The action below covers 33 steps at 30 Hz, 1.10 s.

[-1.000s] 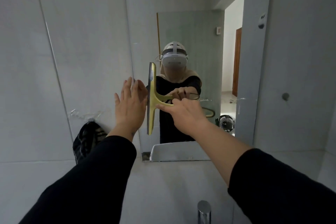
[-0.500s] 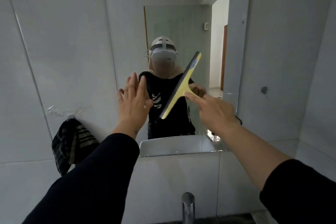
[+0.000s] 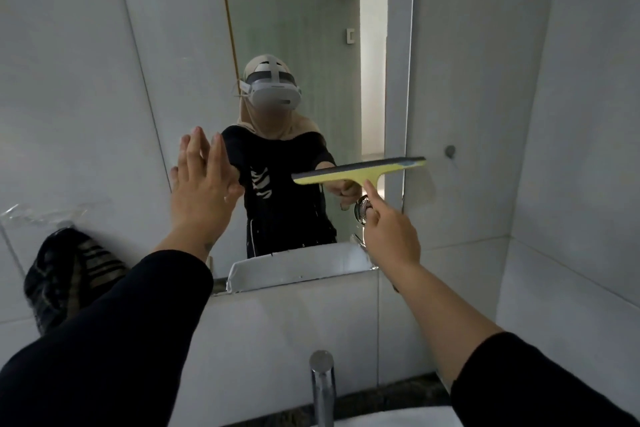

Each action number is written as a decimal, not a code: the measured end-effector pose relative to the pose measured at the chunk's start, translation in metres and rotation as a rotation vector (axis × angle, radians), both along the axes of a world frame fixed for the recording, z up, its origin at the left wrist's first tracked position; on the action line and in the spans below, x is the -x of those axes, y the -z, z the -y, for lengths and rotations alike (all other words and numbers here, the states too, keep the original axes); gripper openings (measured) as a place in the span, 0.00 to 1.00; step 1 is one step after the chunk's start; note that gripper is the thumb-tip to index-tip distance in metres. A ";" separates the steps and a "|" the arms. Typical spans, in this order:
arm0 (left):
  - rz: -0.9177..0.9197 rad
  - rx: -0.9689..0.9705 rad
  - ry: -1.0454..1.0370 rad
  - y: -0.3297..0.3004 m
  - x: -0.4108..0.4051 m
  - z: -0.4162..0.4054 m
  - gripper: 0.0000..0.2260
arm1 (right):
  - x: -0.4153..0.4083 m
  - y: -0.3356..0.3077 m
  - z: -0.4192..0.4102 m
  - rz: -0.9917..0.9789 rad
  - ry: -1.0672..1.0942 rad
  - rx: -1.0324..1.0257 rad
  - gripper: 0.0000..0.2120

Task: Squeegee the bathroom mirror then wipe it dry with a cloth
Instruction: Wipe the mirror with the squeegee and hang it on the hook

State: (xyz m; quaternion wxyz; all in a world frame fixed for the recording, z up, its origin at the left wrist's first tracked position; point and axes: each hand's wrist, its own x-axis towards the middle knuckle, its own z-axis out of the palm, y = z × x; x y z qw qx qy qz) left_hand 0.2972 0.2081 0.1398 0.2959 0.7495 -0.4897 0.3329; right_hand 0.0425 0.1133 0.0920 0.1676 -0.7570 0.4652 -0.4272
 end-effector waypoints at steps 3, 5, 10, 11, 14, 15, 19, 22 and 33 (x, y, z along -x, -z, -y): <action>-0.001 0.003 0.013 0.000 0.000 -0.001 0.36 | -0.009 0.018 -0.006 0.096 -0.021 -0.073 0.24; -0.003 -0.003 0.008 -0.001 0.001 -0.002 0.36 | -0.018 0.024 -0.014 0.134 -0.038 -0.092 0.24; -0.005 -0.019 0.014 -0.003 0.003 -0.005 0.35 | -0.055 0.036 -0.042 0.195 -0.094 -0.149 0.24; -0.010 -0.023 0.018 -0.004 0.003 -0.005 0.35 | -0.064 0.038 -0.048 0.194 -0.109 -0.152 0.24; -0.019 -0.027 0.004 -0.005 0.004 -0.009 0.34 | -0.089 0.045 -0.065 0.226 -0.141 -0.169 0.25; -0.025 -0.021 0.007 -0.006 0.003 -0.010 0.34 | -0.095 0.047 -0.069 0.236 -0.140 -0.168 0.25; -0.035 0.014 0.045 -0.006 -0.001 -0.012 0.28 | -0.104 0.054 -0.075 0.253 -0.132 -0.124 0.26; -0.018 0.010 0.035 -0.003 -0.005 -0.008 0.29 | -0.108 0.057 -0.076 0.238 -0.129 -0.087 0.26; -0.019 -0.010 -0.019 0.003 -0.004 0.000 0.40 | -0.122 0.060 -0.096 -0.257 -0.319 0.117 0.32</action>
